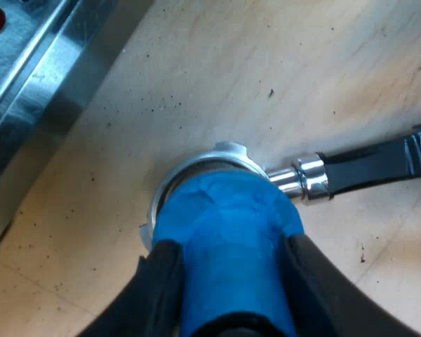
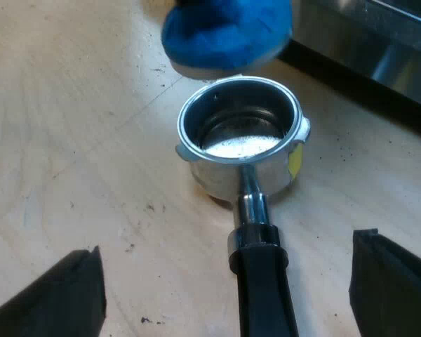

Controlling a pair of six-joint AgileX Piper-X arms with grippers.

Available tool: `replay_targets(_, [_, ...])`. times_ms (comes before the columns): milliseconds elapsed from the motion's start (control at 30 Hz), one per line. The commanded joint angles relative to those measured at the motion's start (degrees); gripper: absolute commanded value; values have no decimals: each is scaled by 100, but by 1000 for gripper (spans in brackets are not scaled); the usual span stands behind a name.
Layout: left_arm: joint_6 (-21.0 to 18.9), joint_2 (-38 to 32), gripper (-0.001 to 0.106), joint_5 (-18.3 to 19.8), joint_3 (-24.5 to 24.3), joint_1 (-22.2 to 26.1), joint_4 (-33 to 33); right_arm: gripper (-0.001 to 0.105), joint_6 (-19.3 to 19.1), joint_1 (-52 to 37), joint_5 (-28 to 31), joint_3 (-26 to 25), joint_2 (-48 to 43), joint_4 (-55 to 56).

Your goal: Grind coffee beans and then tamp

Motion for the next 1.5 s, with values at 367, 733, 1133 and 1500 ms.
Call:
replay_targets(367, [28,617,0,90,-31,-26,-288,72,-10,-22,-18,6,-40,-48])
replay_targets(733, [28,880,0,80,-31,-26,-377,72,-10,-22,122,6,-40,-48])
replay_targets(1133, [28,1354,0,80,-31,-26,-339,72,-10,-22,122,6,-40,-48])
replay_targets(1500, [3,1640,0,19,250,-26,-328,72,-10,-22,122,6,-40,-48])
